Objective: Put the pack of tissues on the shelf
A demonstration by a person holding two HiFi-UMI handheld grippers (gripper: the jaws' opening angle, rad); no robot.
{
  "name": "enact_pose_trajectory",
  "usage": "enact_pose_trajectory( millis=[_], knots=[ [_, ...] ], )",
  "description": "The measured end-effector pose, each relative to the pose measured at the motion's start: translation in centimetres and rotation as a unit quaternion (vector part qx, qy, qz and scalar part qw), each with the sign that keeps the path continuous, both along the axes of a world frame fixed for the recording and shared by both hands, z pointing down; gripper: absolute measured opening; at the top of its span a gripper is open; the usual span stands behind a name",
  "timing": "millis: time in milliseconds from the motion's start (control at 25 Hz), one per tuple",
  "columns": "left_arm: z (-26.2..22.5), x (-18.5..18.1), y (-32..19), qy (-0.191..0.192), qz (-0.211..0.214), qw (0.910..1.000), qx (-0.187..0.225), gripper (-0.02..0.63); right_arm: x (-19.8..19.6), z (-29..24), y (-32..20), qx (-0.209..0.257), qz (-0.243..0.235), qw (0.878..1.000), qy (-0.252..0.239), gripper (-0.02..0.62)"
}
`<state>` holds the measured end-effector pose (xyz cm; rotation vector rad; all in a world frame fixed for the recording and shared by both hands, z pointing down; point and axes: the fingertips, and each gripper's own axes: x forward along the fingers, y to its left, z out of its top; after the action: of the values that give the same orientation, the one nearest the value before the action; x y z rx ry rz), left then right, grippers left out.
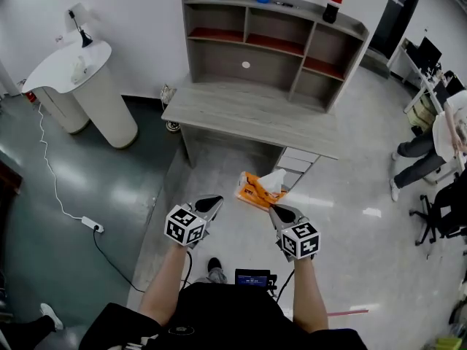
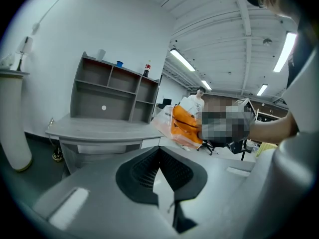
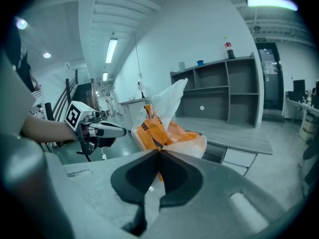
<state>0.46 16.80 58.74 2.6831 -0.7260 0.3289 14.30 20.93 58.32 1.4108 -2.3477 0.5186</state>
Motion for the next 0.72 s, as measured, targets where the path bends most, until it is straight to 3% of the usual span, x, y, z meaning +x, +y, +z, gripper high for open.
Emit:
enact_pose_trajectory(
  millis=[720],
  knots=[
    [1.3, -4.1, -6.6, 0.004, 0.026, 0.9996, -0.012, 0.002, -4.9, 0.6, -6.2, -0.011, 0.022, 1.000, 0.004, 0.006]
  ],
)
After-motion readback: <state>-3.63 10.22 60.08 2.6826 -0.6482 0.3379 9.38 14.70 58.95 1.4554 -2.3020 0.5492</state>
